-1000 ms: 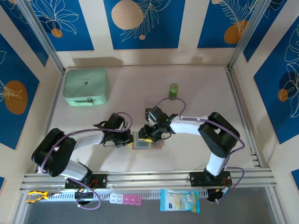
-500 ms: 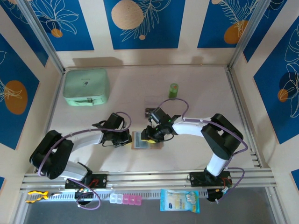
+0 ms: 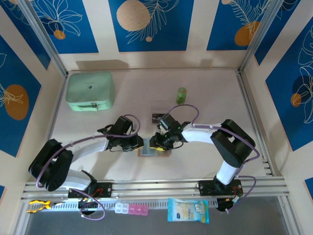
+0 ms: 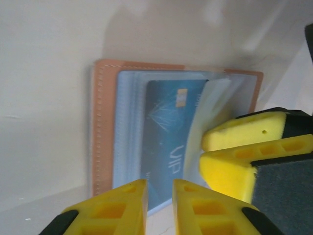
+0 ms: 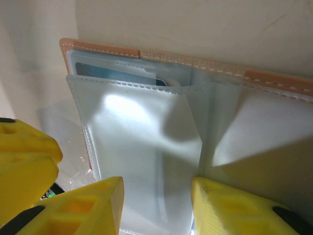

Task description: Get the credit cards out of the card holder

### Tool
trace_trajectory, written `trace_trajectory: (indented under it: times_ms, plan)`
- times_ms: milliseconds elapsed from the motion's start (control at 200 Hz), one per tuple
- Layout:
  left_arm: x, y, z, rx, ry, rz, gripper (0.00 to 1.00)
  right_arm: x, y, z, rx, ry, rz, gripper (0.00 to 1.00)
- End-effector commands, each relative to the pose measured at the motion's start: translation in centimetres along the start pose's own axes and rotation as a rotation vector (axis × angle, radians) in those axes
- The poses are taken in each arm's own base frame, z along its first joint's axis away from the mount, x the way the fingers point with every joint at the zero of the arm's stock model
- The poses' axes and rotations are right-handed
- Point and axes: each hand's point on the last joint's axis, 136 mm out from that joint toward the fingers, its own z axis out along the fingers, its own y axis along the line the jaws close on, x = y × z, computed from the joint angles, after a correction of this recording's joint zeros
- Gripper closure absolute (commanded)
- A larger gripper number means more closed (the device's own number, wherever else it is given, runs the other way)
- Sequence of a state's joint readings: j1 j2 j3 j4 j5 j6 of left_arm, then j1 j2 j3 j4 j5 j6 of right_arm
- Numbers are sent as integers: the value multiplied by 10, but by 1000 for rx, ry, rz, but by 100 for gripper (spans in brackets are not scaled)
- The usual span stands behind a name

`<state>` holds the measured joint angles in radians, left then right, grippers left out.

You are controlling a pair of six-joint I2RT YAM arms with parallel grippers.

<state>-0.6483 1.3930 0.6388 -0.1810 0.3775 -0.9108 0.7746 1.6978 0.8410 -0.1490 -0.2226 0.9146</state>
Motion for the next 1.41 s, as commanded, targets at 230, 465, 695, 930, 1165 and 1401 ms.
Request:
trace_trajectory:
  times_ms: [230,465,695,930,1165,1401]
  plan:
    - [2,-25,15,63,37,10,79,6,-3,-4,-10,11,11,59]
    - [2,-27,20,60,47,10,82,6,-2,-6,-13,6,10,60]
    - [-2,-36,17,60,43,23,82,7,-3,-18,-14,-23,7,60]
    - [-2,-47,19,51,54,39,81,3,-7,-39,-21,-71,11,60]
    - [-2,-65,23,41,48,64,74,-2,-6,-69,-37,-113,-10,59]
    - [1,-83,38,24,66,94,68,-2,-17,-101,-52,-169,-16,59]
